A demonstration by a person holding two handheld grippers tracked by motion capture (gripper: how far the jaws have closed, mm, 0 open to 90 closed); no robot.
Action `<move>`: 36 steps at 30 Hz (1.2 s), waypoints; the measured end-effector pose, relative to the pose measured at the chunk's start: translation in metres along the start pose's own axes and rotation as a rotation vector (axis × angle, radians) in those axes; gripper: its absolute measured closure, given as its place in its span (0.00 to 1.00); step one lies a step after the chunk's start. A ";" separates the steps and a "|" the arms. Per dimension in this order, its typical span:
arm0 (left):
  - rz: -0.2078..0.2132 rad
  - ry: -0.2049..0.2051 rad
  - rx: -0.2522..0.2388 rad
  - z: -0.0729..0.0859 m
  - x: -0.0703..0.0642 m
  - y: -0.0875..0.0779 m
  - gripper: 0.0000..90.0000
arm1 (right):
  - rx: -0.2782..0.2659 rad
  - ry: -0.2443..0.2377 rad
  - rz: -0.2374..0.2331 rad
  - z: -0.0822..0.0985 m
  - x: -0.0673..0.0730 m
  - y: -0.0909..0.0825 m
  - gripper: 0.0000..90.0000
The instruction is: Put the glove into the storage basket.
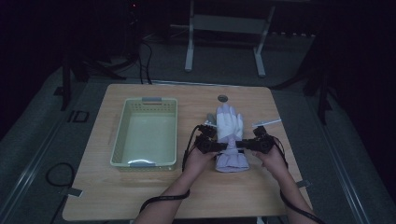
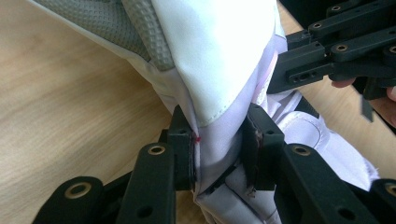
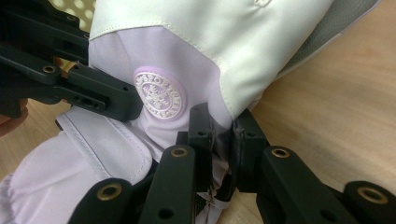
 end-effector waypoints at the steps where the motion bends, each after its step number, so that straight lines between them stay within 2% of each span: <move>1: -0.002 0.008 0.001 -0.001 0.000 -0.002 0.77 | -0.004 -0.001 0.002 -0.002 0.002 -0.003 0.90; 10: -0.010 0.069 -0.002 -0.016 -0.005 -0.032 0.78 | -0.061 -0.022 -0.037 -0.013 0.023 -0.020 0.90; 17: -0.013 0.080 -0.009 -0.024 -0.004 -0.050 0.77 | -0.091 -0.041 -0.049 -0.023 0.040 -0.029 0.90; 25: -0.025 0.103 0.000 -0.031 0.003 -0.082 0.78 | -0.116 -0.070 -0.083 -0.037 0.067 -0.032 0.90; 36: -0.046 0.114 -0.001 -0.033 0.021 -0.120 0.78 | -0.140 -0.111 -0.084 -0.056 0.102 -0.025 0.90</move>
Point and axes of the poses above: each handheld gripper's, and its own axes: y roughly forward along the jaws, z roughly out of its underside, x roughly to its left, the point moved 9 cm from there along y, roughly forward along the jaws, and after that the axes turned 14 degrees about y, right-handed, at the moved point
